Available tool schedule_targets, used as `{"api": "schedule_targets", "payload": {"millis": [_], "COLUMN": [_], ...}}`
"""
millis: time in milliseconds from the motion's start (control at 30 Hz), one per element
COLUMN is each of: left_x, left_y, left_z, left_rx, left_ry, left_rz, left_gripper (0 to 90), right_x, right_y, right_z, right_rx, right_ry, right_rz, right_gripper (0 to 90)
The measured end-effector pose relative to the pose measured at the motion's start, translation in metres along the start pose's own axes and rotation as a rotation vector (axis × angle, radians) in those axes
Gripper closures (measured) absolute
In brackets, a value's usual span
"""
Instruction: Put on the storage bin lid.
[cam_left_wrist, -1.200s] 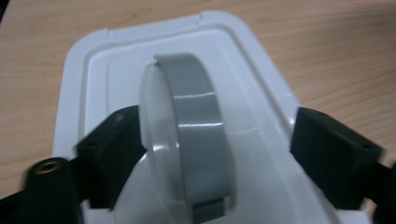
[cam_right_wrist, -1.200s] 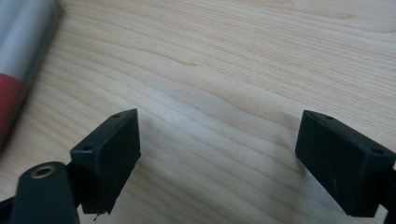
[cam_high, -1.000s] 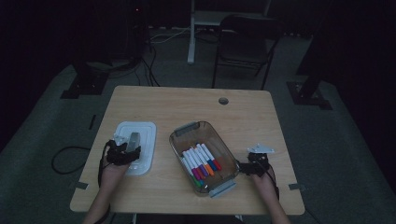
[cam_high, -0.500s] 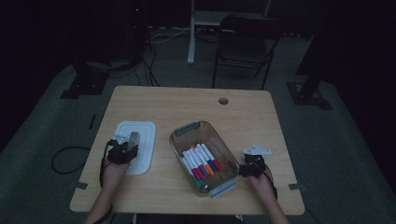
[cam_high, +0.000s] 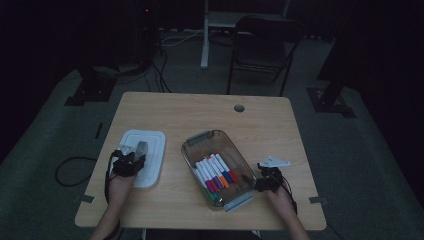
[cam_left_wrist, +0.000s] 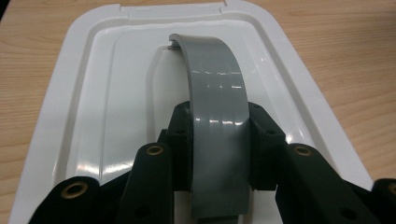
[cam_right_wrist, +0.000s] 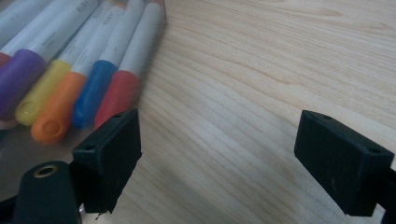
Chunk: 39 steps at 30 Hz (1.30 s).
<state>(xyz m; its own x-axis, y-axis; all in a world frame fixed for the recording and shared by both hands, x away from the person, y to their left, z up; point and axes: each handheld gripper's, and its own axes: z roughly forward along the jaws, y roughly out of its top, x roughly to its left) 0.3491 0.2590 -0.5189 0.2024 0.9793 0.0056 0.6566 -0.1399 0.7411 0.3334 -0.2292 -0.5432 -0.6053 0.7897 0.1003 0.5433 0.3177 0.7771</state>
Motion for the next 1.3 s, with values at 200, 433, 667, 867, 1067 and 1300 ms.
{"api": "schedule_targets", "payload": {"millis": [200, 433, 667, 867, 1067, 1300], "left_x": [0.003, 0.003, 0.004, -0.003, -0.016, -0.030], "left_y": [-0.002, 0.000, 0.009, 0.026, 0.040, 0.048], "left_z": [-0.016, -0.035, -0.061, -0.089, -0.113, -0.132], "left_rx": [-0.020, -0.032, -0.077, -0.114, -0.164, -0.190], "left_ry": [-0.022, -0.048, -0.093, -0.113, -0.162, -0.218], "left_rz": [-0.015, -0.022, -0.033, -0.030, 0.007, 0.051], "left_gripper": [68.3, 68.4, 68.4, 68.4, 68.3, 68.3], "right_x": [0.002, 0.015, 0.032, 0.049, 0.063, 0.083], "right_y": [-0.002, 0.000, 0.005, 0.011, 0.016, 0.025], "right_z": [-0.001, 0.003, 0.010, 0.018, 0.028, 0.041], "right_rx": [0.009, 0.029, 0.038, 0.038, 0.033, 0.036], "right_ry": [0.066, 0.119, 0.167, 0.209, 0.229, 0.262], "right_rz": [-0.002, -0.066, -0.134, -0.177, -0.196, -0.226], "right_gripper": [14.6, 14.6, 14.5, 14.1, 14.1, 14.0]}}
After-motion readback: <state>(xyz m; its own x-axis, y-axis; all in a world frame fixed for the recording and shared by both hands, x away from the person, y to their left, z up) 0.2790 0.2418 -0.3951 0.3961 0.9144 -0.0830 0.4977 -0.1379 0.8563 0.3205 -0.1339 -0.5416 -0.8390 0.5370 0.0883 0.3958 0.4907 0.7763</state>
